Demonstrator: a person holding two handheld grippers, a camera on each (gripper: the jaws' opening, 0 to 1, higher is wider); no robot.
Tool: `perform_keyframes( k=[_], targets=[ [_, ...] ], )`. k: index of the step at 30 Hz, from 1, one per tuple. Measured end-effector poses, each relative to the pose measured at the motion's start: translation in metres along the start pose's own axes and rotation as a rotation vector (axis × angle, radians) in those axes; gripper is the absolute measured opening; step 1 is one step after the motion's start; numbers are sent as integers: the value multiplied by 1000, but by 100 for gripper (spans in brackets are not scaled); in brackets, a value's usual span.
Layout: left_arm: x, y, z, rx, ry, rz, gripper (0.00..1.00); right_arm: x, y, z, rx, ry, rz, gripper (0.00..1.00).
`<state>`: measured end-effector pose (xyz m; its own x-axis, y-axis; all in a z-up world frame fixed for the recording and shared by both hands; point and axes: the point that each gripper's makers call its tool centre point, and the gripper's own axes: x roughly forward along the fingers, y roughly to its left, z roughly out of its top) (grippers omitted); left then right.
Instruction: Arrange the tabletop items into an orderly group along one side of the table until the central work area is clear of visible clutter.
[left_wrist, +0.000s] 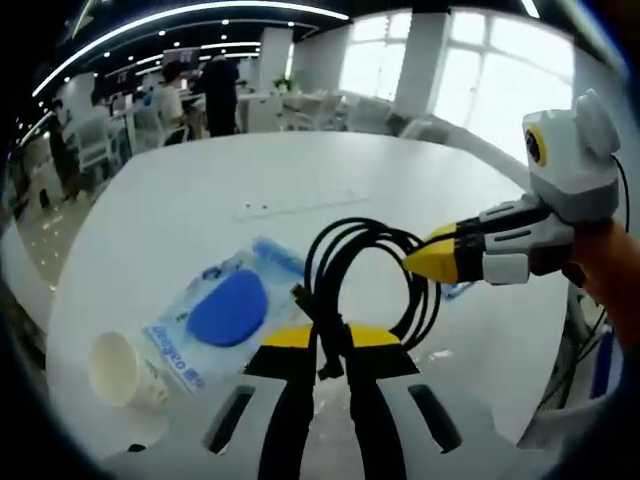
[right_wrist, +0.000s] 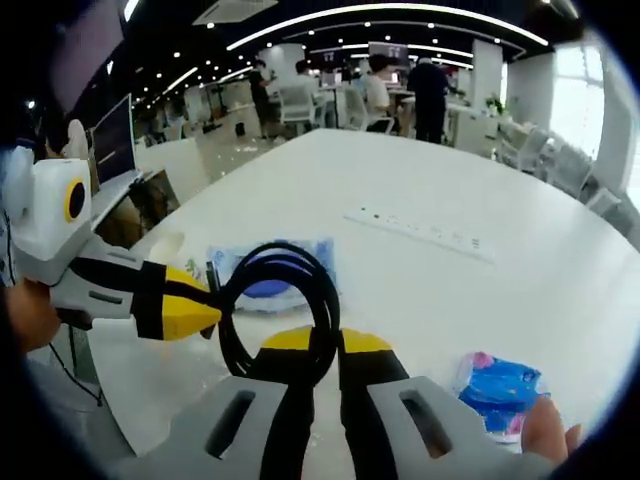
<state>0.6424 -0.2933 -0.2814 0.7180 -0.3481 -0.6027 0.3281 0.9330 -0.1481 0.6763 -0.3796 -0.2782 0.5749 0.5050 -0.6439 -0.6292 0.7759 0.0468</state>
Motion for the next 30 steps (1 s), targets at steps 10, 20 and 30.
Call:
perform_keyframes(
  k=[10,20,30],
  targets=[
    [2,-50,0,71,13,-85,8,-44,-22,-26,19,12,-38,7],
    [7,-105,-17,149,58,-173,8,-84,-41,-70,53,60,-74,7],
    [15,-145,-48,186,125,-229,8,-106,-51,-116,86,133,-87,7]
  ],
)
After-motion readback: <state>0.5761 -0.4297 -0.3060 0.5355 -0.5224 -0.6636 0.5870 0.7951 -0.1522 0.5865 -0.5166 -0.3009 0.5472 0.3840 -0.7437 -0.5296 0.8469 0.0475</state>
